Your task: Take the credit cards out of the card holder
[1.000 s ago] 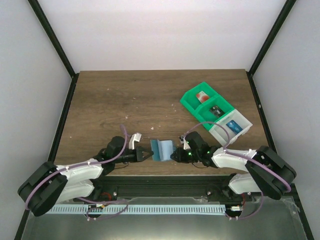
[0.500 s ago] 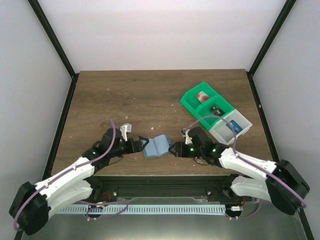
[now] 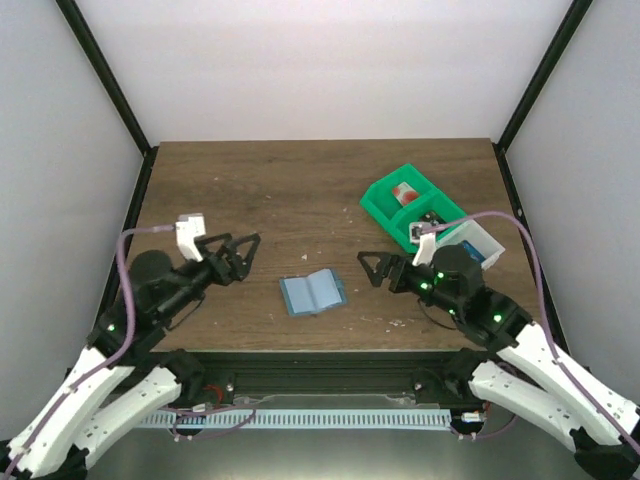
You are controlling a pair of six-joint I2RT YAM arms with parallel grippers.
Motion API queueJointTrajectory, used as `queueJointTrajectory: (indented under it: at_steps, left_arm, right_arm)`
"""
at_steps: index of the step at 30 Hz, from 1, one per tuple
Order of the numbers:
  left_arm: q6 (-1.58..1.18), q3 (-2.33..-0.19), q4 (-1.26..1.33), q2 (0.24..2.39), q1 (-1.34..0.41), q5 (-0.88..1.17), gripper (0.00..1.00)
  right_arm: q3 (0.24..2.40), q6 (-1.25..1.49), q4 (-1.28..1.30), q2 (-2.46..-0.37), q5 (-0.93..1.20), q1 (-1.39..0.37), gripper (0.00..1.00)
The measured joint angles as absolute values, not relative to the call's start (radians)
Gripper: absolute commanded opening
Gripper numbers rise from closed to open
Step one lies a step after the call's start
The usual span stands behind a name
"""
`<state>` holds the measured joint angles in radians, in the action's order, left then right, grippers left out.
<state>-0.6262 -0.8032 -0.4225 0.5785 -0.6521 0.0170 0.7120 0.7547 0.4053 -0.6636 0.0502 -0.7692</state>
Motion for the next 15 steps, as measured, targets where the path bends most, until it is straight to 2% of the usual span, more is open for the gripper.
queueJointTrajectory:
  at_steps: [6,15]
  left_arm:
    - [-0.586,-0.86,-0.456,0.457,-0.652,-0.019,1.0]
    - [-0.598,-0.811,-0.447,0.402,-0.652,0.013,1.0]
  right_arm:
    - [0.831,0.729,0.497,-0.596,-0.037,-0.769,1.0]
    - [0.841,0.719,0.532,-0.535,-0.07,-0.769,1.0]
